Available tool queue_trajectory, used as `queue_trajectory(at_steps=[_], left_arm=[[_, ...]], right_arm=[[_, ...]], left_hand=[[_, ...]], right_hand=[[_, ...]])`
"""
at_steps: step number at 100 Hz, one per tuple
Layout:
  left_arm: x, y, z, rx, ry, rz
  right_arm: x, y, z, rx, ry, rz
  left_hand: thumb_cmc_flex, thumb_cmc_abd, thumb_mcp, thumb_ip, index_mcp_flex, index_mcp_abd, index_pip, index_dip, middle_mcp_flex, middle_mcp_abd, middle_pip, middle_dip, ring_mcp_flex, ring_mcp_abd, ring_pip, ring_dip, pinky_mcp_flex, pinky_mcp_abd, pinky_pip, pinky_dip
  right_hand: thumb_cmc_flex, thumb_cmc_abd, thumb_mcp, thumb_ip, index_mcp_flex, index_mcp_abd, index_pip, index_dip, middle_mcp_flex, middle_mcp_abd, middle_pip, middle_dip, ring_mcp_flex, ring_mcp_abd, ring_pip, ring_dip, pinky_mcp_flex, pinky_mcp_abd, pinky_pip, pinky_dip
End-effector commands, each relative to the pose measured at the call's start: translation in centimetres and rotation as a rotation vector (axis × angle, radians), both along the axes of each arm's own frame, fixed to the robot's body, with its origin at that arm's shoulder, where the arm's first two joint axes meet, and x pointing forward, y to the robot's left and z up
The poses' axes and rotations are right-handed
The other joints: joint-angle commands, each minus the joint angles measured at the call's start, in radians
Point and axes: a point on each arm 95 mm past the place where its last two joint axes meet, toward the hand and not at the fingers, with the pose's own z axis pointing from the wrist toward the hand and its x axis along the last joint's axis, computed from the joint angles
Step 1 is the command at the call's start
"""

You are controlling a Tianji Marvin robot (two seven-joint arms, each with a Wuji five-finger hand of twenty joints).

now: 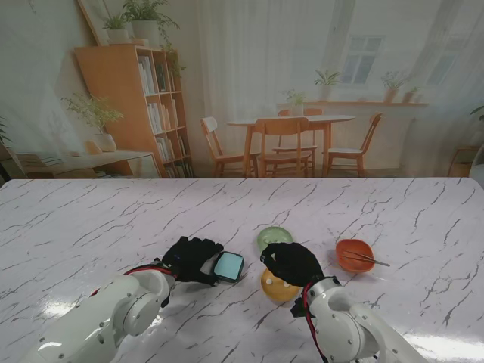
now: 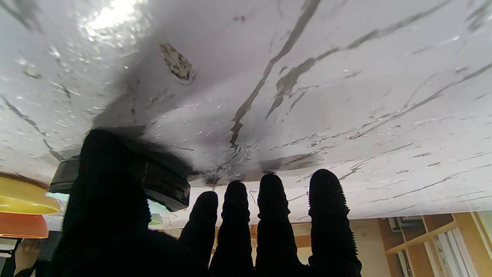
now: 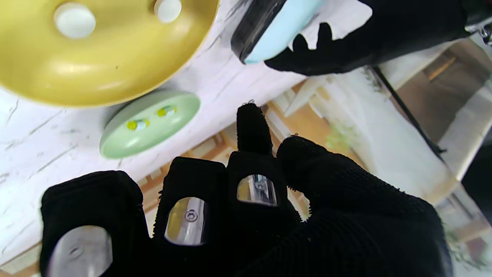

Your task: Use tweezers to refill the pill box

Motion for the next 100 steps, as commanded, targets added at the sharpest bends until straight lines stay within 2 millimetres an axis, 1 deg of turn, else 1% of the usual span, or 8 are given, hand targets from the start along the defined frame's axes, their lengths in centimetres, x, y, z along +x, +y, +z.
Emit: queue_trajectory(at_steps=[1,37,45,75,100], left_arm=[[-1.1,0.0,-1.7,0.006,0.059,-0.022],[-1.2,0.0,-1.7,-0.006,0.066,-0.026],[-1.3,0.0,-1.8,-0.007,0.067,-0.027],[-1.4,0.0,-1.9,-0.014,0.064,-0.03],[-1.5,0.0,-1.9,-0.018,0.066,-0.032]], right_arm=[[0.1,0.9,0.1,0.019,0.01,0.007],[0.5,3.0,0.3,-0.01,0.166,0.025],[0.6,3.3,0.2,-0.018,0.193,0.025],[1.2,4.5,-0.7,-0.036,0.254,0.006],[1.9,4.8,-1.5,-0.051,0.291,-0.019]], left_hand=[[0.073,-0.012,0.047,0.055,0.006,-0.013,-0.003,0.015,0.003,-0.024,0.025,0.009,0.045,-0.037,0.031,-0.009,-0.009,-0.017,0.032,0.01],[0.091,-0.014,0.062,0.056,0.027,-0.032,0.001,0.028,0.002,-0.029,0.033,0.016,0.042,-0.04,0.03,-0.01,-0.017,-0.017,0.023,0.006],[0.093,-0.014,0.065,0.056,0.03,-0.028,0.001,0.031,0.002,-0.031,0.036,0.019,0.043,-0.041,0.031,-0.009,-0.017,-0.017,0.023,0.006],[0.091,-0.015,0.076,0.055,0.04,-0.027,0.005,0.04,0.004,-0.032,0.042,0.025,0.042,-0.04,0.032,-0.009,-0.019,-0.024,0.022,0.005],[0.09,-0.014,0.085,0.055,0.047,-0.028,0.007,0.043,0.008,-0.035,0.045,0.03,0.044,-0.042,0.033,-0.009,-0.019,-0.028,0.022,0.005]], right_hand=[[-0.018,-0.011,0.023,0.042,0.03,0.022,0.016,-0.026,0.077,-0.015,0.082,0.015,0.036,-0.156,0.089,0.036,0.05,-0.557,0.273,0.035],[-0.008,-0.011,0.014,0.051,0.014,0.021,0.005,-0.047,0.077,-0.005,0.101,0.02,0.037,-0.174,0.088,0.071,0.053,-0.567,0.273,0.072],[-0.005,-0.011,0.012,0.054,0.013,0.023,0.006,-0.049,0.076,-0.004,0.103,0.02,0.038,-0.177,0.087,0.077,0.054,-0.57,0.273,0.076],[-0.002,-0.016,0.015,0.071,0.008,0.022,0.009,-0.056,0.076,-0.001,0.107,0.018,0.038,-0.179,0.084,0.09,0.054,-0.575,0.273,0.083],[-0.005,-0.015,0.014,0.078,0.006,0.018,0.014,-0.059,0.076,0.003,0.11,0.016,0.039,-0.181,0.082,0.097,0.054,-0.577,0.273,0.083]])
